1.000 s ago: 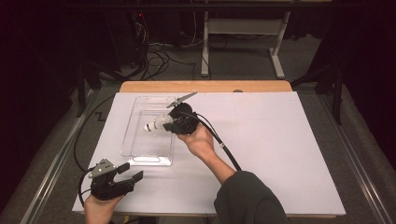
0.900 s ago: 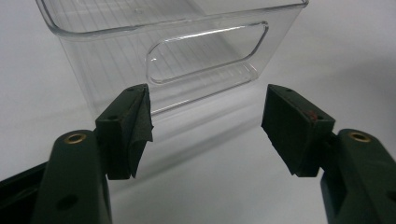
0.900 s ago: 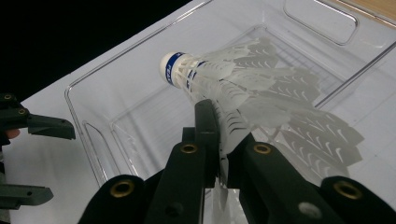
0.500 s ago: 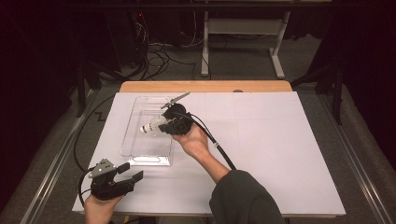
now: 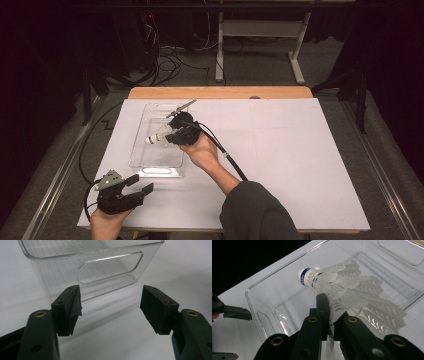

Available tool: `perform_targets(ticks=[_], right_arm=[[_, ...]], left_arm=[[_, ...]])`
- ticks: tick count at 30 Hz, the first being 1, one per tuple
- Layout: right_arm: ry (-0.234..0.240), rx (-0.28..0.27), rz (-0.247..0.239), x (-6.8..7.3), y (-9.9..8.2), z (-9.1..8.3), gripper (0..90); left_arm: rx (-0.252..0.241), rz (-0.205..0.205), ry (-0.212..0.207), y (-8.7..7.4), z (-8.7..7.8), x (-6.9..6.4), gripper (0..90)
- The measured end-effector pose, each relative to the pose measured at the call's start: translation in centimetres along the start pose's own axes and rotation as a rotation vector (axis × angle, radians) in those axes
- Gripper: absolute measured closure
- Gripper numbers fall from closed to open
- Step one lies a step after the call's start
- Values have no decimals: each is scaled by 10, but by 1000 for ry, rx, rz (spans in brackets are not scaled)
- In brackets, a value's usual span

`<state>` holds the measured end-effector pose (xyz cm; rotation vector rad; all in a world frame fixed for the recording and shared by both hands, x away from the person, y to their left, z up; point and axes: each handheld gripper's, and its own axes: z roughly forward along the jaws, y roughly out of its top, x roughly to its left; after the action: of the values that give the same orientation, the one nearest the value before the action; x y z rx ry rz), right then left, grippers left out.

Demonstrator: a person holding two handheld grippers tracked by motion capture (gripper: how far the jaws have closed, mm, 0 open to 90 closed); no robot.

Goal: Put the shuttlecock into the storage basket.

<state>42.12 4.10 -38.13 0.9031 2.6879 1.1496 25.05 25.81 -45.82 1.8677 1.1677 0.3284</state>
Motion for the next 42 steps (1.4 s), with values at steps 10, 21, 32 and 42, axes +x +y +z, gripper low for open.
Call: perform_targets(ticks=[10, 21, 32, 42], right_arm=[[-4, 12, 6, 0, 0, 9, 894], [-4, 37, 10, 3, 1, 22, 890], [-20, 75, 2, 6, 2, 33, 882], [-9, 88, -4, 8, 1, 40, 880]], left_arm=[[-2, -2, 0, 0, 0, 0, 339], [-2, -2, -2, 0, 0, 0, 339], [-1, 0, -4, 0, 0, 0, 340], [-3, -2, -4, 0, 0, 0, 339]])
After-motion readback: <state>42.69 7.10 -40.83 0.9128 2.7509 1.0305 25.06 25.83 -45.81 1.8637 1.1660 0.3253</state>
